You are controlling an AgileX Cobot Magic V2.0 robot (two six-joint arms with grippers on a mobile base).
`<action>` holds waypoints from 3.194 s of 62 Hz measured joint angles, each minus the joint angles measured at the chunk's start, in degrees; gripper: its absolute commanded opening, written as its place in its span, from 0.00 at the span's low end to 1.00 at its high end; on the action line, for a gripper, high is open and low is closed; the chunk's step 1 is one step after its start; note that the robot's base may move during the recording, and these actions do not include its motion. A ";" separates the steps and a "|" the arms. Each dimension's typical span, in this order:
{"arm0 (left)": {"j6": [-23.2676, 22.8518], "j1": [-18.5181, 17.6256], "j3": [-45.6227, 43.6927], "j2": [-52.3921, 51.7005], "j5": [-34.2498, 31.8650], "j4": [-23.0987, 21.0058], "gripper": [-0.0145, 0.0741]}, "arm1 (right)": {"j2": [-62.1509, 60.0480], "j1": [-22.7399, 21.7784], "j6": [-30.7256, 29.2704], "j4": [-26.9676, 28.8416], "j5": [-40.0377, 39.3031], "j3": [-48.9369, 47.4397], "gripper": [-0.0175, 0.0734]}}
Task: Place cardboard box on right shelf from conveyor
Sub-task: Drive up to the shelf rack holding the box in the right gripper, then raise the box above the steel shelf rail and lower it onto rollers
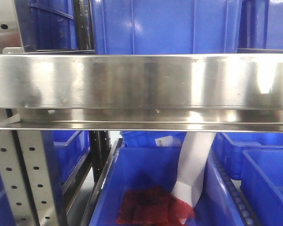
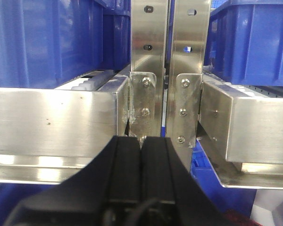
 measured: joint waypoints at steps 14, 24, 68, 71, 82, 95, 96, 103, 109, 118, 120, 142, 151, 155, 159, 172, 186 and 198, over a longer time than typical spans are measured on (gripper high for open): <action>0.00 0.00 0.00 0.00 0.00 0.00 0.03 | 6.34 0.00 -5.84 0.00 2.32 -9.83 0.25; 0.00 0.00 0.00 0.00 0.00 0.00 0.03 | 15.45 0.13 -20.19 0.00 6.32 -17.02 0.25; 0.00 0.00 0.00 0.00 0.00 0.00 0.03 | 56.01 26.69 -53.46 -9.20 8.91 -36.81 0.25; 0.00 0.00 0.00 0.00 0.00 0.00 0.03 | 57.93 28.17 -52.83 -10.67 8.91 -37.46 0.25; 0.00 0.00 0.00 0.00 0.00 0.00 0.03 | 64.17 31.81 -44.50 -18.15 8.91 -39.38 0.25; 0.00 0.00 0.00 0.00 0.00 0.00 0.03 | 66.54 32.22 -28.38 -28.18 8.91 -39.75 0.25; 0.00 0.00 0.00 0.00 0.00 0.00 0.03 | 66.68 32.22 -27.32 -28.93 8.91 -39.75 0.25; 0.00 0.00 0.00 0.00 0.00 0.00 0.03 | 67.38 32.22 -21.08 -35.53 8.80 -39.78 0.25; 0.00 0.00 0.00 0.00 0.00 0.00 0.03 | 68.85 32.87 -17.65 -40.97 8.80 -39.88 0.25; 0.00 0.00 0.00 0.00 0.00 0.00 0.03 | 71.11 36.49 -13.60 -48.81 9.88 -39.88 0.26; 0.00 0.00 0.00 0.00 0.00 0.00 0.03 | 71.53 37.40 -12.83 -50.64 10.20 -39.88 0.26; 0.00 0.00 0.00 0.00 0.00 0.00 0.03 | 75.07 39.60 -5.93 -59.17 8.49 -39.88 0.26; 0.00 0.00 0.00 0.00 0.00 0.00 0.03 | 75.68 39.60 -5.81 -59.31 8.62 -39.88 0.26; 0.00 0.00 0.00 0.00 0.00 0.00 0.03 | 75.68 39.60 -5.81 -59.31 9.04 -39.88 0.26; 0.00 0.00 0.00 0.00 0.00 0.00 0.03 | 75.76 39.60 -5.81 -59.35 9.22 -39.88 0.29; 0.00 0.00 0.00 0.00 0.00 0.00 0.03 | 75.76 39.60 -5.81 -59.44 9.31 -39.88 0.73; 0.00 0.00 0.00 0.00 0.00 0.00 0.03 | 75.76 39.64 -5.70 -58.34 9.31 -39.88 0.87; 0.00 0.00 0.00 0.00 0.00 0.00 0.03 | 74.38 40.78 -5.70 -57.65 9.31 -39.65 0.86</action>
